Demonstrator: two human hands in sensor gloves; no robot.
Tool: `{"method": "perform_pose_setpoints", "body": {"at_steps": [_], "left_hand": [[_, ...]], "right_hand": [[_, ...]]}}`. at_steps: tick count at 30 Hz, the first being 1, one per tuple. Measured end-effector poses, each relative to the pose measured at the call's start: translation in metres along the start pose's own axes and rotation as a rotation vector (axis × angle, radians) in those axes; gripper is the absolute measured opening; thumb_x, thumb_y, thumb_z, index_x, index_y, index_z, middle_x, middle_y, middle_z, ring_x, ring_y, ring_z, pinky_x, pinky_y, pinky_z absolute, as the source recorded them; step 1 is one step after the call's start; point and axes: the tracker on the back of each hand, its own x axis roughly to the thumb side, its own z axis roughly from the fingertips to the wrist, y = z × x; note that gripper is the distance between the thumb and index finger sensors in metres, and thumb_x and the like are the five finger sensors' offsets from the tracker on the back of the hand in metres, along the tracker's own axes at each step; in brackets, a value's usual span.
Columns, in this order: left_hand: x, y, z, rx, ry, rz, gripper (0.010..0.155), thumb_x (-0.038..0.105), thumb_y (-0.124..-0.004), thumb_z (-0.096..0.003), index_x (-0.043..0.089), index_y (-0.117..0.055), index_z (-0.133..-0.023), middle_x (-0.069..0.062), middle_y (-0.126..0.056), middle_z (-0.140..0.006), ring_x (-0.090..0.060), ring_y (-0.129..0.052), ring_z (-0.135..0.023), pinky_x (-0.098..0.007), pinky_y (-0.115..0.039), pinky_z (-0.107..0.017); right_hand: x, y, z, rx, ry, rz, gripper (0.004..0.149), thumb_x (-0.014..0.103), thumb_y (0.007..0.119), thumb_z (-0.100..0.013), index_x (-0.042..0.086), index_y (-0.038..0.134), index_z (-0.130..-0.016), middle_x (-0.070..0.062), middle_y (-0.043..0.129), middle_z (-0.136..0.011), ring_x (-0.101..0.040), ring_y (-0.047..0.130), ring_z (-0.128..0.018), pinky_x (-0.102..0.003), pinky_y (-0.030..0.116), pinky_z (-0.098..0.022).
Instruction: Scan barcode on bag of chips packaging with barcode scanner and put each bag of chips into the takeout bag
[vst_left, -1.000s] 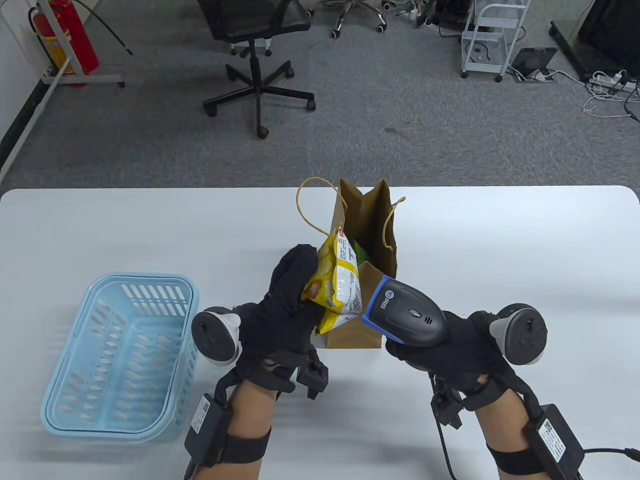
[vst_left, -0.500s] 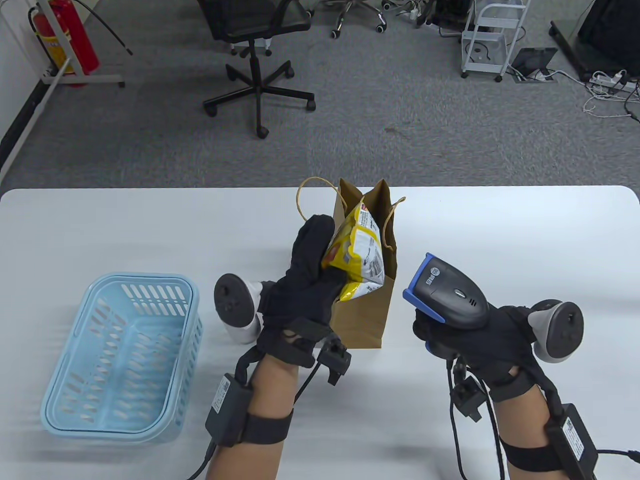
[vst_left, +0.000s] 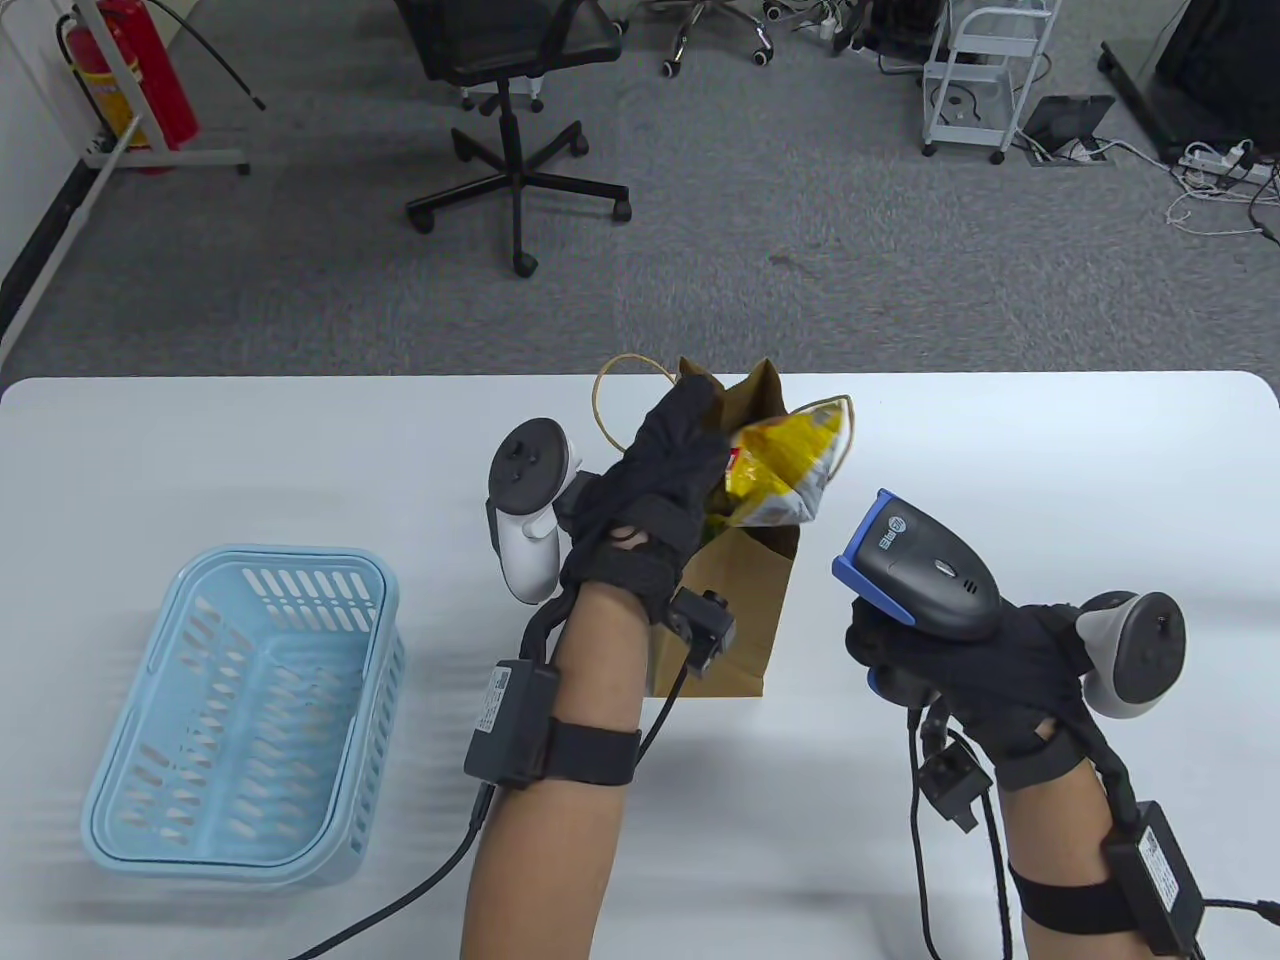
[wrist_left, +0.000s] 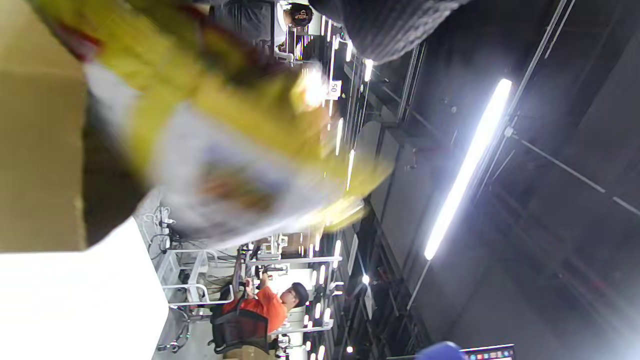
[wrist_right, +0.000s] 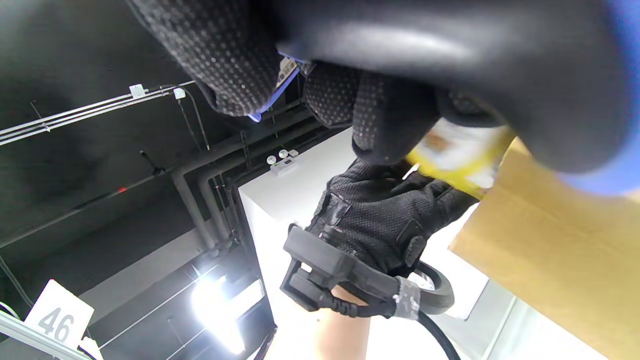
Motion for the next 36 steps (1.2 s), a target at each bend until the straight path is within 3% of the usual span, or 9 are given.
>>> {"method": "perform_pose_setpoints", "body": {"at_steps": [7,15,19,23,28,34,36], "left_hand": [[0.019,0.0,0.01,-0.006,-0.08,-0.026,0.068,0.031,-0.064,-0.0618,0.009,-0.034,-0.119,-0.027,-0.015,-0.117,-0.062,-0.021,-0.104,-0.07,-0.036,-0.072],[0.067,0.022,0.052,0.091,-0.236,-0.257,0.068,0.032,-0.067,-0.0607,0.008,-0.04,-0.118,-0.027,-0.021,-0.117,-0.062,-0.027,-0.104,-0.071,-0.038,-0.071],[0.068,0.038,0.073,0.163,-0.276,-0.373,0.068,0.031,-0.068,-0.0598,0.007,-0.042,-0.118,-0.028,-0.024,-0.117,-0.063,-0.029,-0.104,-0.072,-0.039,-0.07],[0.049,0.054,0.087,0.191,-0.272,-0.43,0.067,0.031,-0.068,-0.0596,0.007,-0.043,-0.117,-0.029,-0.025,-0.117,-0.064,-0.031,-0.103,-0.073,-0.04,-0.069],[-0.004,0.069,0.097,0.211,-0.249,-0.398,0.068,0.03,-0.069,-0.0593,0.005,-0.043,-0.117,-0.029,-0.028,-0.116,-0.064,-0.031,-0.102,-0.075,-0.039,-0.068],[-0.07,0.074,0.092,0.242,-0.142,-0.555,0.069,0.032,-0.068,-0.059,0.005,-0.042,-0.117,-0.029,-0.027,-0.116,-0.064,-0.03,-0.102,-0.075,-0.038,-0.067],[-0.083,0.073,0.087,0.177,-0.079,-0.594,0.07,0.033,-0.067,-0.0591,0.005,-0.039,-0.117,-0.03,-0.024,-0.115,-0.065,-0.028,-0.101,-0.075,-0.037,-0.067]], "right_hand": [[0.0,0.0,0.0,-0.006,0.003,0.005,0.057,0.037,0.083,-0.059,-0.001,0.069,-0.1,-0.018,0.091,-0.08,-0.032,0.106,-0.056,-0.054,0.086,-0.045],[-0.006,-0.002,0.0,-0.025,0.027,0.036,0.057,0.037,0.083,-0.059,-0.001,0.069,-0.1,-0.018,0.091,-0.08,-0.032,0.106,-0.056,-0.054,0.087,-0.044],[-0.009,-0.005,0.001,-0.035,0.039,0.046,0.057,0.037,0.083,-0.059,-0.001,0.069,-0.099,-0.018,0.091,-0.08,-0.032,0.106,-0.056,-0.054,0.087,-0.044],[-0.011,-0.007,0.001,-0.043,0.052,0.066,0.058,0.037,0.083,-0.059,-0.002,0.069,-0.099,-0.018,0.091,-0.08,-0.032,0.106,-0.056,-0.054,0.087,-0.044],[-0.018,-0.009,0.001,-0.055,0.079,0.088,0.058,0.037,0.083,-0.059,-0.002,0.069,-0.099,-0.018,0.091,-0.08,-0.033,0.106,-0.056,-0.054,0.086,-0.044],[-0.025,-0.014,0.002,-0.07,0.109,0.126,0.058,0.037,0.083,-0.059,-0.002,0.069,-0.1,-0.019,0.091,-0.08,-0.033,0.106,-0.056,-0.054,0.086,-0.044],[-0.024,-0.017,0.004,-0.085,0.113,0.142,0.058,0.038,0.083,-0.059,-0.001,0.07,-0.1,-0.019,0.091,-0.08,-0.034,0.106,-0.056,-0.055,0.086,-0.045]]}}
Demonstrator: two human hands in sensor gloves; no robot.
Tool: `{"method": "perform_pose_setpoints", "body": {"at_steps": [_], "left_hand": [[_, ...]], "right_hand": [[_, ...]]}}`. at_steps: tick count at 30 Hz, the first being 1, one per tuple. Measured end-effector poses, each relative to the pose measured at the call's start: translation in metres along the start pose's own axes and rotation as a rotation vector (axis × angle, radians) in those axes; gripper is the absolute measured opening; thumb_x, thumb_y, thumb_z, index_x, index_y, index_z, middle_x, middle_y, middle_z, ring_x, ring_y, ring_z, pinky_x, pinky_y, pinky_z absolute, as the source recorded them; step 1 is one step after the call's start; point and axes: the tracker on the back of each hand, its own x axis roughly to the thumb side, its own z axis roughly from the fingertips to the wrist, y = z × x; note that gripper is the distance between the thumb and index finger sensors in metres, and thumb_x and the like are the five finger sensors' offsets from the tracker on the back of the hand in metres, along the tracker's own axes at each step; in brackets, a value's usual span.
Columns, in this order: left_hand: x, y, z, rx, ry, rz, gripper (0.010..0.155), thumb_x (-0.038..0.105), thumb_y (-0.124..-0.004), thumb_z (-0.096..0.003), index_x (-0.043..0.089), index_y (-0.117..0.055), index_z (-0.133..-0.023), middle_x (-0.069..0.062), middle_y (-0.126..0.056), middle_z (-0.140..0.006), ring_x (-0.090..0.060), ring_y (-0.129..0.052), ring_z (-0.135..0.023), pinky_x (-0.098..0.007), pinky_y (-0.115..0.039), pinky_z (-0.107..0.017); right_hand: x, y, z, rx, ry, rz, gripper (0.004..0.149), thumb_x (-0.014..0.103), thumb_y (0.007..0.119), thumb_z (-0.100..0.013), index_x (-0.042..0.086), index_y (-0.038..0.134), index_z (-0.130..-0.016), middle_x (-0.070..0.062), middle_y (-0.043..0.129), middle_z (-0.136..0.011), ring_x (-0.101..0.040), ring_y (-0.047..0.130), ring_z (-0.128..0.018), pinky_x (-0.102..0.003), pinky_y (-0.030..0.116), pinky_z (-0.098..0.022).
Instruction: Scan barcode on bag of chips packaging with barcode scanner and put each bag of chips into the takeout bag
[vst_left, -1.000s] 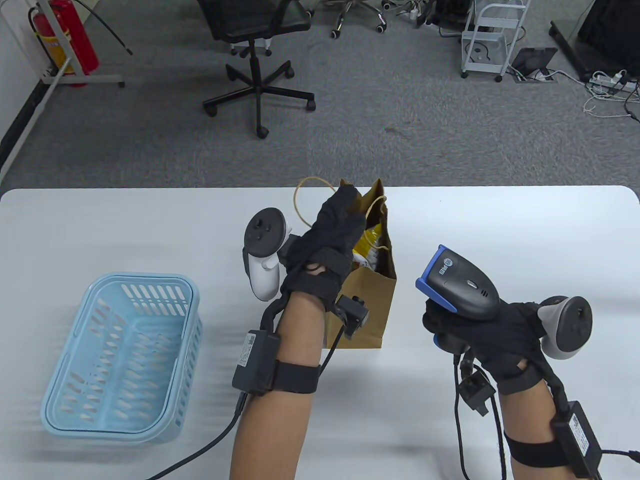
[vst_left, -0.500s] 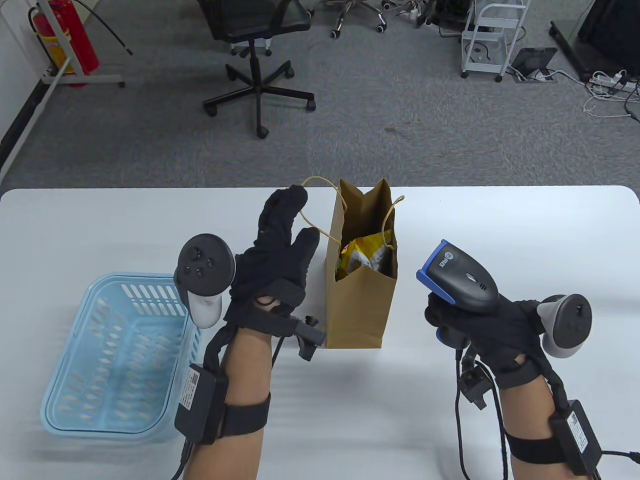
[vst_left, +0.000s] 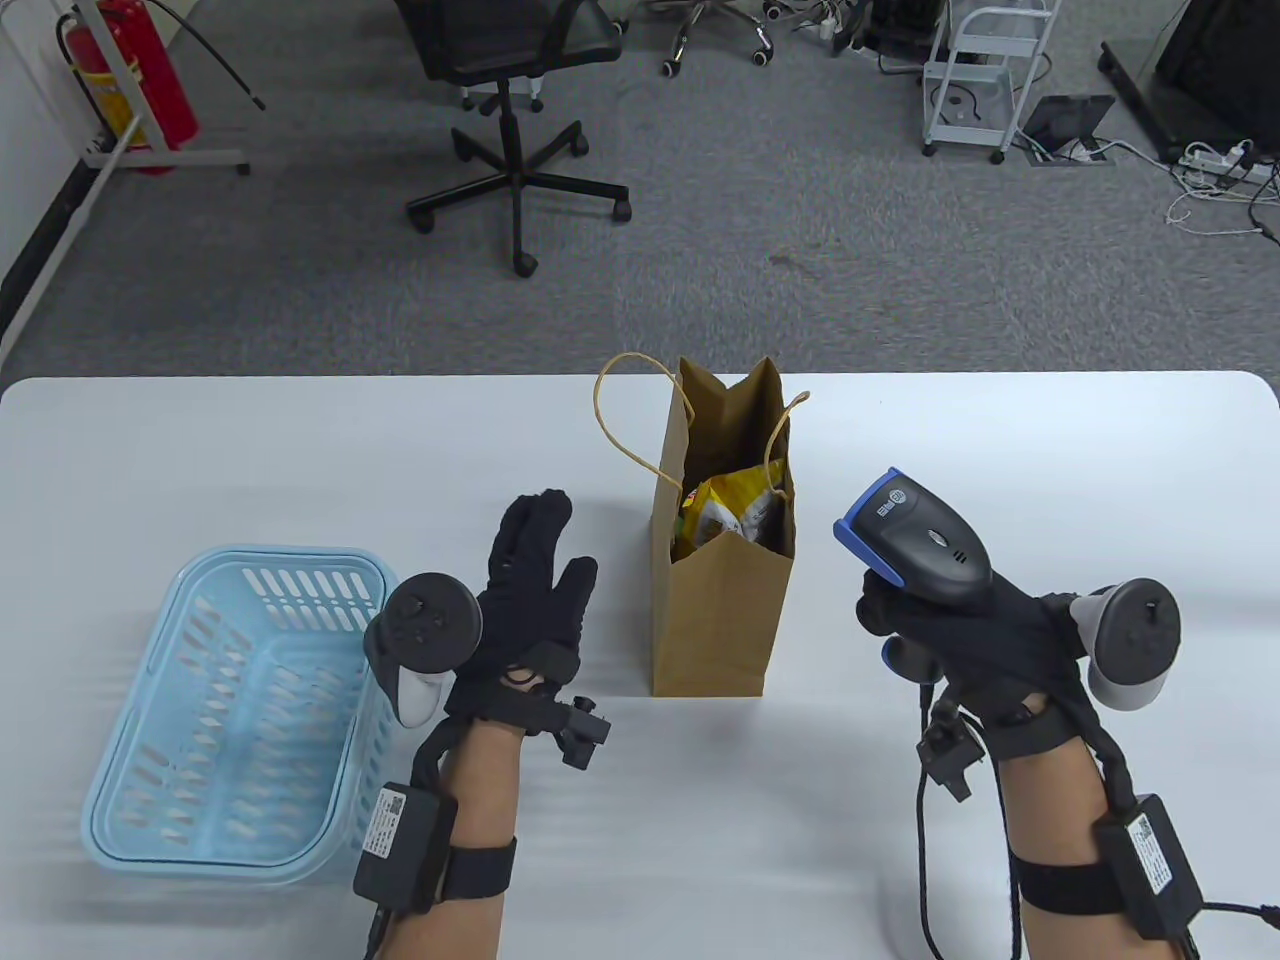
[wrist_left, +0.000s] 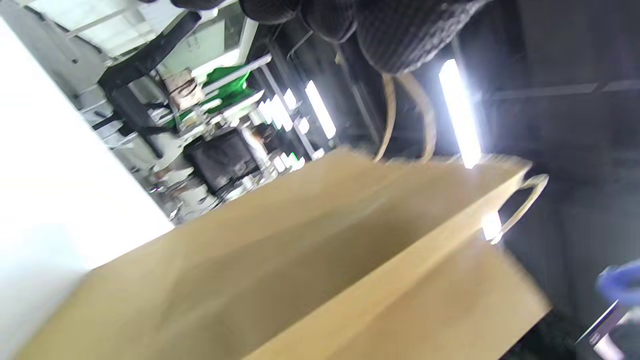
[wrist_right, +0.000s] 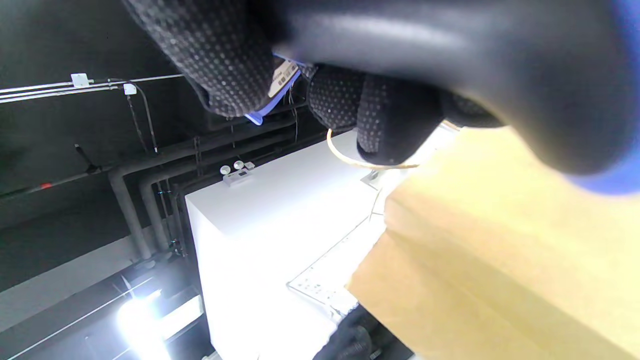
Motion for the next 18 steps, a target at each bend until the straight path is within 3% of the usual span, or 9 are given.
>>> {"method": "perform_pose_setpoints", "body": {"at_steps": [9,13,18], "left_hand": [[-0.02,-0.012,0.002,-0.019,0.035,-0.083,0.071,0.034,-0.068,-0.0585,0.005,-0.038,-0.117,-0.03,-0.022,-0.115,-0.065,-0.024,-0.101,-0.076,-0.034,-0.066],[-0.03,-0.012,0.006,-0.02,0.052,-0.136,0.071,0.034,-0.068,-0.0581,0.005,-0.039,-0.117,-0.03,-0.022,-0.115,-0.065,-0.024,-0.101,-0.076,-0.034,-0.066],[-0.045,-0.012,0.008,-0.043,0.094,-0.175,0.072,0.034,-0.068,-0.058,0.005,-0.039,-0.117,-0.03,-0.021,-0.115,-0.065,-0.023,-0.1,-0.076,-0.033,-0.066]], "right_hand": [[-0.007,-0.027,0.01,-0.137,0.069,0.184,0.06,0.046,0.081,-0.058,0.004,0.074,-0.1,-0.019,0.088,-0.083,-0.037,0.101,-0.062,-0.057,0.083,-0.048],[-0.028,-0.041,0.014,-0.19,0.194,0.347,0.061,0.049,0.08,-0.057,0.004,0.076,-0.099,-0.02,0.084,-0.083,-0.038,0.097,-0.063,-0.059,0.081,-0.049],[-0.07,-0.054,0.024,-0.229,0.423,0.572,0.068,0.046,0.078,-0.058,-0.007,0.07,-0.1,-0.022,0.084,-0.082,-0.039,0.098,-0.061,-0.059,0.081,-0.047]]}}
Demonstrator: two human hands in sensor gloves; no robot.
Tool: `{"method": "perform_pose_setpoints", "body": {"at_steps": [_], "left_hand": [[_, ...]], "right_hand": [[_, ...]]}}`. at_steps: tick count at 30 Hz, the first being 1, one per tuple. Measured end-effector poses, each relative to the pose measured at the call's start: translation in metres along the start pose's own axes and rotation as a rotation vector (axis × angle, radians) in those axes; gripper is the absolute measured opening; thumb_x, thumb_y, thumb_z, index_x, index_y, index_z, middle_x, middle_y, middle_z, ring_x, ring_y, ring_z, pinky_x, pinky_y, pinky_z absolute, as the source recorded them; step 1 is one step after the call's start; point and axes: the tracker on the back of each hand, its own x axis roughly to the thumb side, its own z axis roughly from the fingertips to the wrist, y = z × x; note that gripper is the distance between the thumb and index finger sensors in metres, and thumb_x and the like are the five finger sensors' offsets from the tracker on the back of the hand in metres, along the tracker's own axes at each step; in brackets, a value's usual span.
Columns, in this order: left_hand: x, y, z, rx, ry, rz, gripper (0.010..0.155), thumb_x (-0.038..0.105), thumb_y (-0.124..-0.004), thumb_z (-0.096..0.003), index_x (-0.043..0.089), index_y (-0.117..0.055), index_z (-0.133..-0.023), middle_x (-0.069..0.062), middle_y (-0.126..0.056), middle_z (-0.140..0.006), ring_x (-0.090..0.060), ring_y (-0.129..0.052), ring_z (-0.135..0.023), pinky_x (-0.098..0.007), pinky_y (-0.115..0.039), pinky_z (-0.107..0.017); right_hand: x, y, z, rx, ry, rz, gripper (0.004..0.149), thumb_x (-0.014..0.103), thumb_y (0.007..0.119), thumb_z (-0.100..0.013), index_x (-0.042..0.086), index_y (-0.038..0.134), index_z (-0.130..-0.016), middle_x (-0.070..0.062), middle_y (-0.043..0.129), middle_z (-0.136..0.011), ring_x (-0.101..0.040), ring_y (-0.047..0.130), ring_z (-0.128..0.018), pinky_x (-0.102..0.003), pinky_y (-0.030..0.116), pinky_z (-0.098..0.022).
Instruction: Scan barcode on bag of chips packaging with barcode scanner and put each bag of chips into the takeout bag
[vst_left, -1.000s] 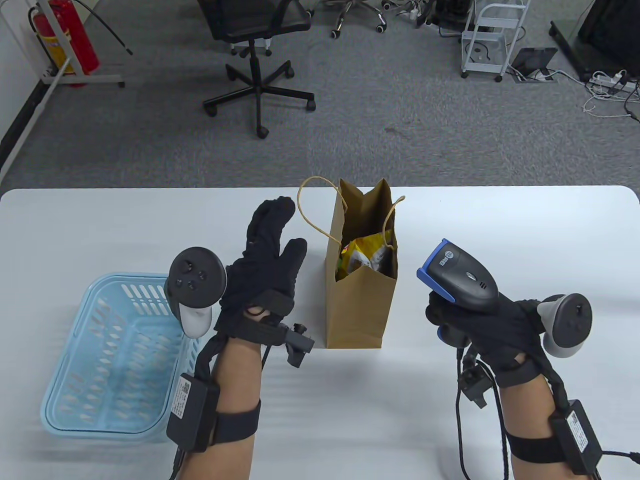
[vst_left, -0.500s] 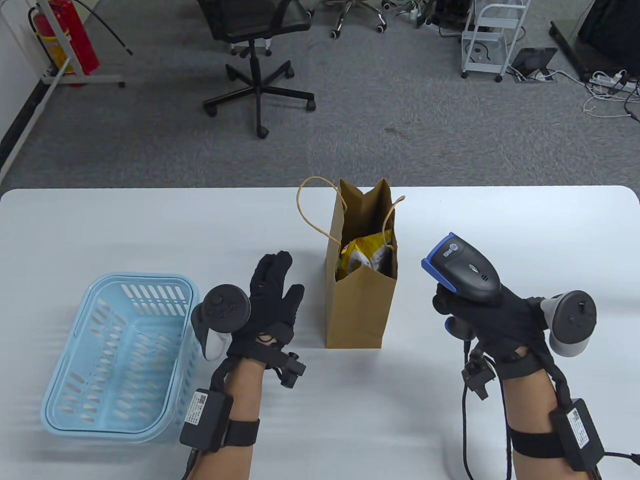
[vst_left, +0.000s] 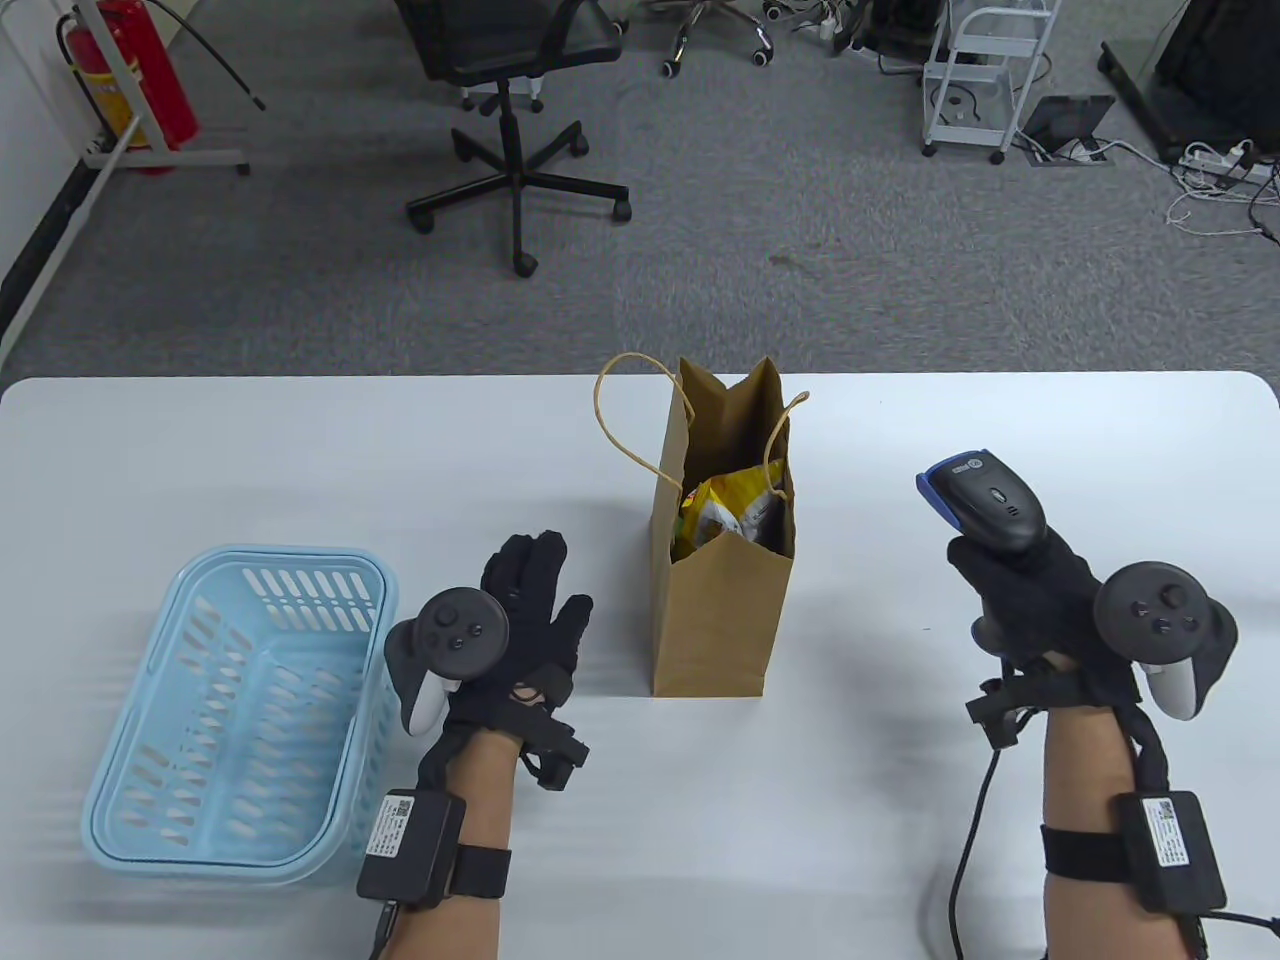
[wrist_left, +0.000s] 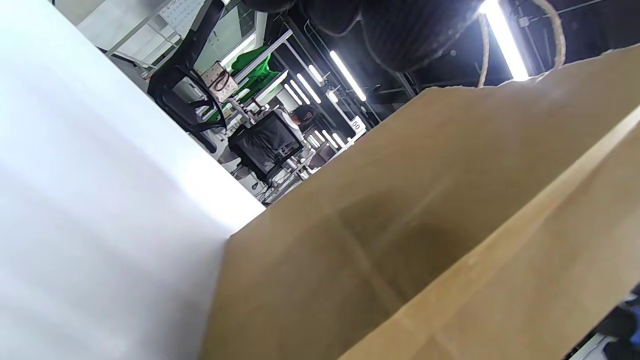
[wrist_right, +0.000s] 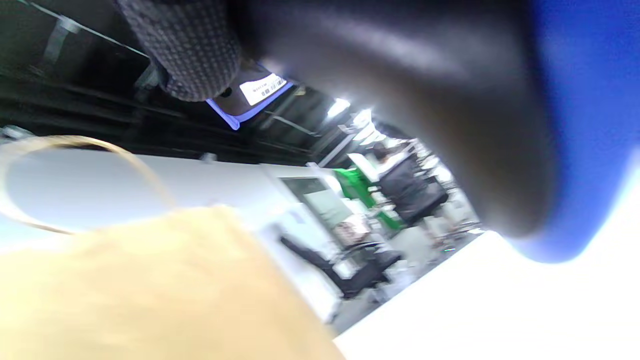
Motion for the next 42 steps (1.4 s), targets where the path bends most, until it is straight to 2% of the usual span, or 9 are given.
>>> {"method": "perform_pose_setpoints", "body": {"at_steps": [2,8,12,18,24,29,33,37,42], "left_hand": [[-0.005,-0.002,0.0,-0.005,0.016,0.003,0.072,0.034,-0.068,-0.0579,0.005,-0.039,-0.117,-0.03,-0.022,-0.114,-0.065,-0.023,-0.1,-0.076,-0.032,-0.066],[-0.016,-0.008,-0.003,-0.049,0.052,-0.012,0.072,0.034,-0.068,-0.0578,0.005,-0.039,-0.117,-0.03,-0.021,-0.115,-0.065,-0.022,-0.1,-0.076,-0.031,-0.065],[-0.018,-0.01,-0.003,-0.071,0.054,-0.021,0.072,0.035,-0.068,-0.0577,0.004,-0.04,-0.117,-0.03,-0.022,-0.114,-0.065,-0.021,-0.1,-0.075,-0.03,-0.066],[-0.021,-0.011,-0.003,-0.087,0.072,-0.03,0.072,0.035,-0.068,-0.0577,0.004,-0.041,-0.117,-0.031,-0.022,-0.114,-0.066,-0.021,-0.099,-0.075,-0.03,-0.066],[-0.025,-0.008,-0.003,-0.061,0.095,-0.059,0.071,0.035,-0.068,-0.0575,0.004,-0.043,-0.116,-0.03,-0.023,-0.115,-0.065,-0.021,-0.099,-0.075,-0.031,-0.066],[-0.03,-0.008,-0.002,-0.058,0.104,-0.051,0.071,0.035,-0.068,-0.0574,0.004,-0.043,-0.116,-0.03,-0.026,-0.114,-0.065,-0.021,-0.1,-0.075,-0.031,-0.066],[-0.034,-0.009,-0.002,-0.053,0.117,-0.032,0.07,0.035,-0.068,-0.0573,0.004,-0.044,-0.116,-0.03,-0.027,-0.114,-0.065,-0.022,-0.1,-0.074,-0.032,-0.066],[-0.036,-0.007,-0.001,-0.036,0.12,-0.056,0.07,0.035,-0.068,-0.0572,0.004,-0.045,-0.116,-0.029,-0.027,-0.115,-0.064,-0.022,-0.1,-0.074,-0.032,-0.066],[-0.036,-0.007,0.0,-0.039,0.114,-0.071,0.07,0.035,-0.068,-0.0571,0.004,-0.045,-0.116,-0.029,-0.028,-0.115,-0.064,-0.022,-0.1,-0.074,-0.031,-0.066]], "right_hand": [[-0.021,0.008,-0.002,-0.034,0.068,0.1,0.073,0.046,0.077,-0.058,-0.011,0.065,-0.102,-0.023,0.085,-0.081,-0.039,0.099,-0.06,-0.058,0.082,-0.046],[-0.076,0.028,0.001,0.018,0.351,0.318,0.08,0.043,0.076,-0.059,-0.019,0.056,-0.104,-0.026,0.086,-0.08,-0.042,0.1,-0.059,-0.059,0.083,-0.044],[-0.105,0.032,0.006,0.047,0.537,0.32,0.08,0.04,0.073,-0.061,-0.023,0.049,-0.105,-0.031,0.081,-0.083,-0.048,0.096,-0.063,-0.064,0.079,-0.046],[-0.131,0.033,0.012,0.071,0.663,0.331,0.082,0.038,0.07,-0.062,-0.027,0.044,-0.106,-0.035,0.077,-0.084,-0.057,0.089,-0.07,-0.071,0.071,-0.051],[-0.14,0.035,0.014,0.09,0.702,0.34,0.076,0.039,0.07,-0.062,-0.025,0.056,-0.101,-0.035,0.08,-0.083,-0.058,0.088,-0.072,-0.072,0.069,-0.053],[-0.144,0.038,0.015,0.114,0.725,0.37,0.076,0.04,0.068,-0.062,-0.024,0.056,-0.102,-0.035,0.079,-0.085,-0.057,0.084,-0.073,-0.072,0.067,-0.053],[-0.143,0.038,0.016,0.11,0.723,0.409,0.082,0.042,0.068,-0.062,-0.024,0.048,-0.106,-0.038,0.073,-0.091,-0.061,0.079,-0.076,-0.073,0.065,-0.055],[-0.13,0.037,0.014,0.056,0.666,0.501,0.096,0.043,0.069,-0.061,-0.026,0.024,-0.109,-0.046,0.055,-0.1,-0.065,0.071,-0.08,-0.076,0.061,-0.056],[-0.089,0.035,0.006,-0.047,0.463,0.58,0.096,0.044,0.068,-0.061,-0.024,0.019,-0.109,-0.049,0.042,-0.104,-0.071,0.058,-0.086,-0.079,0.055,-0.058]]}}
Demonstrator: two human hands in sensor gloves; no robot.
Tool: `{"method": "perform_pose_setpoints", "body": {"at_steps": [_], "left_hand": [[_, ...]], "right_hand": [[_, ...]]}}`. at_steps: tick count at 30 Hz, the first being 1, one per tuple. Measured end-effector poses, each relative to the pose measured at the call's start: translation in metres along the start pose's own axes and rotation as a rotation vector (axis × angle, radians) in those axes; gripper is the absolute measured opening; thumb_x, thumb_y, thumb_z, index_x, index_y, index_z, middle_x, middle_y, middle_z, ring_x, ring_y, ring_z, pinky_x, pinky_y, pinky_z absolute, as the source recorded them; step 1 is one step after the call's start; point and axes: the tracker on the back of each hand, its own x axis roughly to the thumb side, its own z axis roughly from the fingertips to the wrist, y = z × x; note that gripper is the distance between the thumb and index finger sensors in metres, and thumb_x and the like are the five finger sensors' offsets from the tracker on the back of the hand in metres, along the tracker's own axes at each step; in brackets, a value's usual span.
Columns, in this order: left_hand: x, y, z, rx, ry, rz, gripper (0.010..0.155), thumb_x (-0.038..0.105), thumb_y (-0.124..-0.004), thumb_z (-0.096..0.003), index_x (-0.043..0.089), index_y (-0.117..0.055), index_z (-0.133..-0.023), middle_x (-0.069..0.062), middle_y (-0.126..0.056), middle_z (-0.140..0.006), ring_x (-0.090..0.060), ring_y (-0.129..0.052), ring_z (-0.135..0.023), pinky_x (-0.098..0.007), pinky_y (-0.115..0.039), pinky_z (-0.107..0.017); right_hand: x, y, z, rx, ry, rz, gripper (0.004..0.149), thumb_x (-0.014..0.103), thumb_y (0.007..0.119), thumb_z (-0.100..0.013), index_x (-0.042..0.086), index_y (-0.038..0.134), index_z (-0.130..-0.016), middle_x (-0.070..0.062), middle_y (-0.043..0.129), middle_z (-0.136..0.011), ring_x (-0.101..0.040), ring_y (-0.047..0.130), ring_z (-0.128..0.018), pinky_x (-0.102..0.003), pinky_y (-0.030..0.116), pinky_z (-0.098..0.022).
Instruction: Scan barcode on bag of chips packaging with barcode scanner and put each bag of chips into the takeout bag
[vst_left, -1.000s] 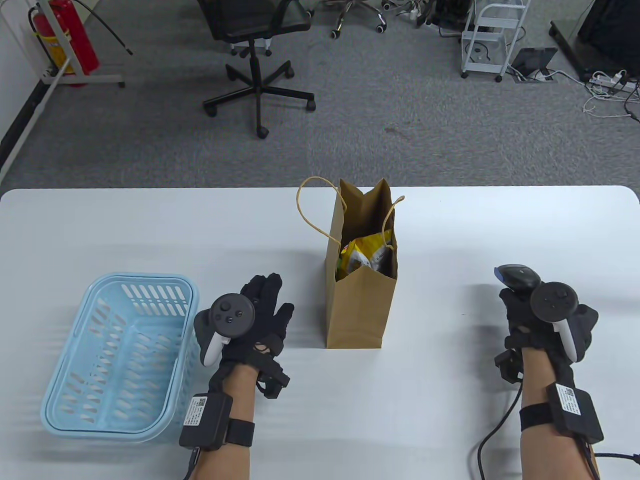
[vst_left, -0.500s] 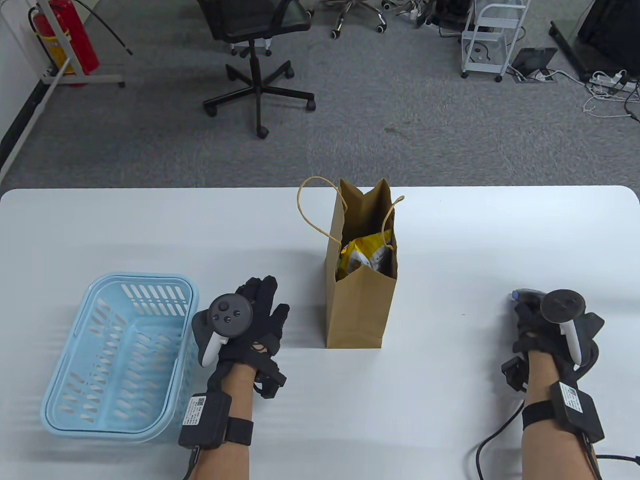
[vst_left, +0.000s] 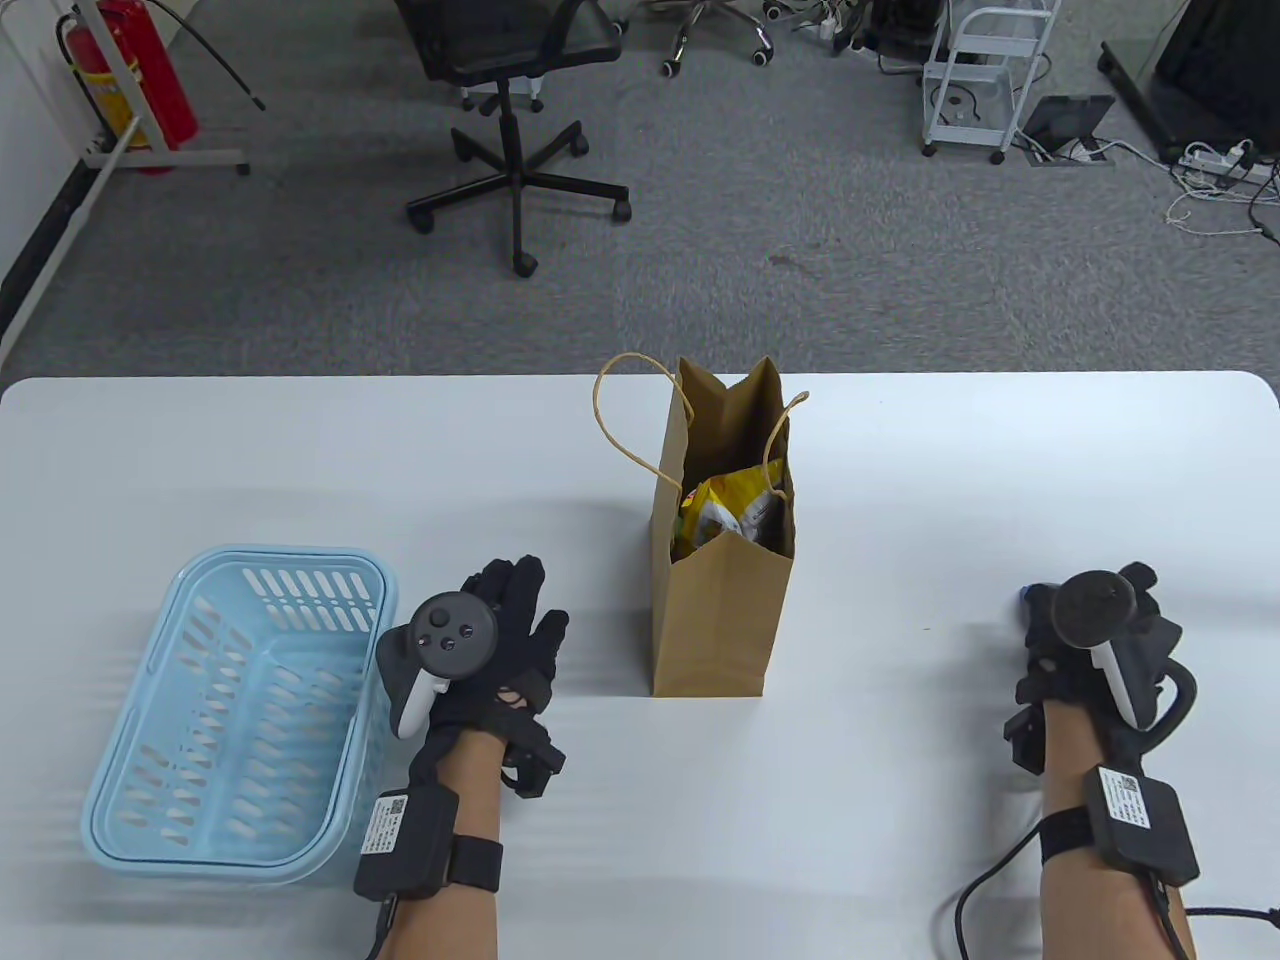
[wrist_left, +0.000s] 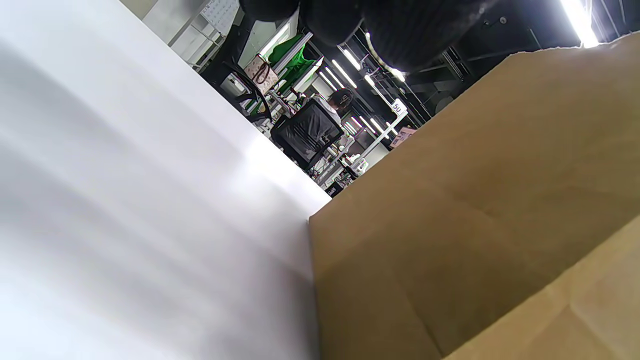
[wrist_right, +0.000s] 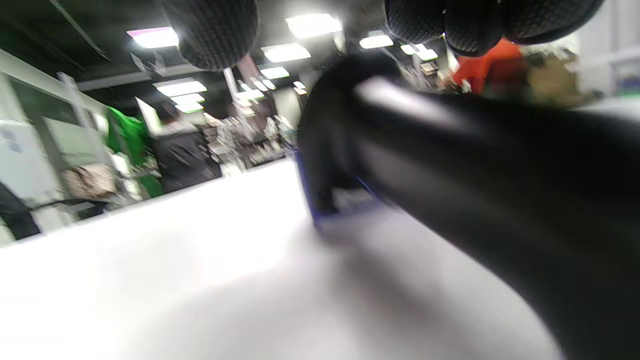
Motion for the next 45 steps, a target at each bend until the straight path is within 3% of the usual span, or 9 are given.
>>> {"method": "perform_pose_setpoints", "body": {"at_steps": [4,8,18,24,27,37,45], "left_hand": [[0.004,-0.001,0.0,-0.013,-0.023,-0.028,0.07,0.035,-0.068,-0.0571,0.005,-0.044,-0.116,-0.029,-0.027,-0.115,-0.064,-0.022,-0.1,-0.075,-0.031,-0.066],[0.005,-0.003,0.001,-0.017,-0.031,-0.068,0.071,0.036,-0.068,-0.057,0.006,-0.043,-0.116,-0.028,-0.027,-0.115,-0.063,-0.02,-0.101,-0.075,-0.03,-0.066],[0.004,-0.012,-0.001,-0.09,-0.03,-0.157,0.074,0.04,-0.067,-0.057,0.009,-0.038,-0.118,-0.028,-0.021,-0.116,-0.061,-0.011,-0.1,-0.077,-0.024,-0.064],[0.003,-0.022,-0.006,-0.209,-0.011,-0.278,0.08,0.046,-0.066,-0.0569,0.012,-0.029,-0.119,-0.026,-0.007,-0.115,-0.059,0.001,-0.097,-0.078,-0.015,-0.062],[0.001,-0.028,-0.007,-0.258,-0.004,-0.318,0.083,0.049,-0.064,-0.0567,0.014,-0.023,-0.119,-0.025,0.0,-0.113,-0.059,0.005,-0.096,-0.078,-0.011,-0.06],[-0.005,-0.043,-0.01,-0.328,0.02,-0.35,0.086,0.051,-0.064,-0.0562,0.014,-0.016,-0.118,-0.024,0.006,-0.112,-0.058,0.01,-0.094,-0.078,-0.007,-0.059],[-0.007,-0.046,-0.007,-0.331,0.026,-0.374,0.086,0.051,-0.063,-0.0561,0.013,-0.016,-0.118,-0.024,0.006,-0.111,-0.058,0.01,-0.094,-0.078,-0.007,-0.058]], "right_hand": [[0.044,-0.013,0.019,-0.07,-0.215,-0.007,0.092,0.044,0.066,-0.062,-0.019,0.021,-0.111,-0.047,0.042,-0.106,-0.071,0.057,-0.089,-0.079,0.054,-0.061],[0.083,-0.012,0.042,-0.056,-0.388,0.001,0.089,0.043,0.064,-0.062,-0.018,0.021,-0.112,-0.047,0.041,-0.108,-0.071,0.057,-0.091,-0.08,0.052,-0.062],[0.121,0.023,0.071,0.101,-0.624,0.098,0.085,0.043,0.059,-0.062,-0.014,0.021,-0.113,-0.046,0.036,-0.112,-0.077,0.042,-0.098,-0.085,0.043,-0.063],[0.117,0.052,0.073,0.215,-0.638,0.262,0.085,0.045,0.056,-0.062,-0.011,0.018,-0.114,-0.045,0.029,-0.115,-0.078,0.028,-0.099,-0.086,0.036,-0.063],[0.115,0.058,0.073,0.257,-0.64,0.255,0.085,0.046,0.054,-0.062,-0.009,0.016,-0.114,-0.045,0.026,-0.115,-0.078,0.023,-0.098,-0.087,0.033,-0.062],[0.12,0.068,0.083,0.256,-0.698,0.291,0.085,0.046,0.053,-0.061,-0.007,0.011,-0.113,-0.044,0.02,-0.115,-0.078,0.02,-0.098,-0.088,0.03,-0.061],[0.109,0.067,0.072,0.277,-0.635,0.277,0.085,0.047,0.053,-0.061,-0.007,0.012,-0.113,-0.045,0.02,-0.115,-0.078,0.021,-0.098,-0.087,0.03,-0.062]]}}
